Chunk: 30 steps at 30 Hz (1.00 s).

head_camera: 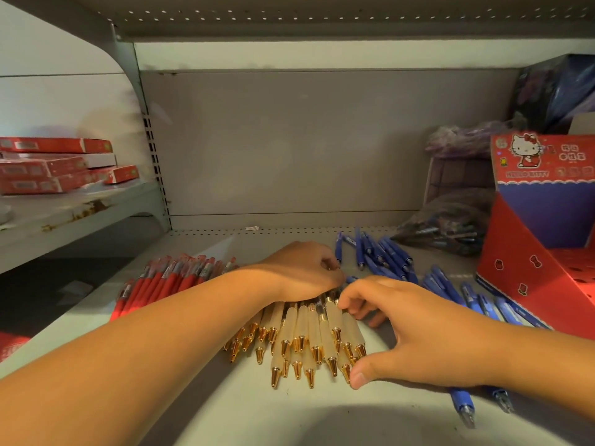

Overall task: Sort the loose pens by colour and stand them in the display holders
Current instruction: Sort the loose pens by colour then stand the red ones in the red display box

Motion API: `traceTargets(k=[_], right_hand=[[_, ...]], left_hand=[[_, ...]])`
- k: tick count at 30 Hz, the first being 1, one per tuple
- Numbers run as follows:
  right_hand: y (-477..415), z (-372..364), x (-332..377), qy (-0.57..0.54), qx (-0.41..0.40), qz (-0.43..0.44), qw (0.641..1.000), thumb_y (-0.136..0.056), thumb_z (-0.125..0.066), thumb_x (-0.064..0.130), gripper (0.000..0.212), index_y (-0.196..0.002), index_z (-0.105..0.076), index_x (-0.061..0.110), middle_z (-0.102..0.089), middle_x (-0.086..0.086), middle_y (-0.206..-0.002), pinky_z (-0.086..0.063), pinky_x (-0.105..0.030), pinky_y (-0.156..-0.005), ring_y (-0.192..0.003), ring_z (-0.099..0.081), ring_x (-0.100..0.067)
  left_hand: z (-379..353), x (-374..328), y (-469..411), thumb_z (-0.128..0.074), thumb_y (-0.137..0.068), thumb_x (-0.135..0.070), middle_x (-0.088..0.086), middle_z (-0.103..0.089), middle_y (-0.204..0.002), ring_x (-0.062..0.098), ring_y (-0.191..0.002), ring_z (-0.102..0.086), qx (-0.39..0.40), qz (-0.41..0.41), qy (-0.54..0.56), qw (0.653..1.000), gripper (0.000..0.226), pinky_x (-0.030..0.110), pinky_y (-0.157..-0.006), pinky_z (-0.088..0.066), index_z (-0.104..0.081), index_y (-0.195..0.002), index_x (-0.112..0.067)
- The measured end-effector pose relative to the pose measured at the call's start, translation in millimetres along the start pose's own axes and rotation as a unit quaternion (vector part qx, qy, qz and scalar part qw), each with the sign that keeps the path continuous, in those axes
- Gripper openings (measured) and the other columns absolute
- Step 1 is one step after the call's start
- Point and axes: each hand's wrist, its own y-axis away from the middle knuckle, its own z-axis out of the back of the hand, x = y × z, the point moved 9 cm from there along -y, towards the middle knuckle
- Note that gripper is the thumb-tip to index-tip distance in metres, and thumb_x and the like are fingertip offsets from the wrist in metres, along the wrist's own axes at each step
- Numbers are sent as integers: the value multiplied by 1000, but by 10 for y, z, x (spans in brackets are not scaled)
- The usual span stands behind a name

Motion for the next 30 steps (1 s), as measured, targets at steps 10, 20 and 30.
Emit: traceTargets(k=[10,20,30], right_hand=[[92,-60,170,36,28,-19,999,-57,-57,92,97,-135,-9,59,-24,37,-131,-39,-20,-99,-121,-36,9],[-205,-249,306,28,-29,-65,997,-45,-57,96,130,-149,-11,34,-31,10,-146,-44,-38,-104,-126,-42,-13],[-358,-312,248,-10,-60,-33,998,-55,-62,89,118,-147,-10,37,-31,12,-145,-45,-39,-105,-130,-41,-14]], left_hand=[[26,61,10,-57,-96,-40,-7,-64,-116,6,-92,-59,-19,13,21,999,32,25,-84,-49,-61,-124,-28],[97,137,1,-45,-103,-27,-7,-63,-123,9,-106,-55,-35,3,32,999,26,17,-77,-35,-65,-120,-29],[94,179,-6,-41,-102,-44,4,-69,-95,13,-81,-60,-28,18,73,997,38,26,-72,-44,-71,-98,-23]])
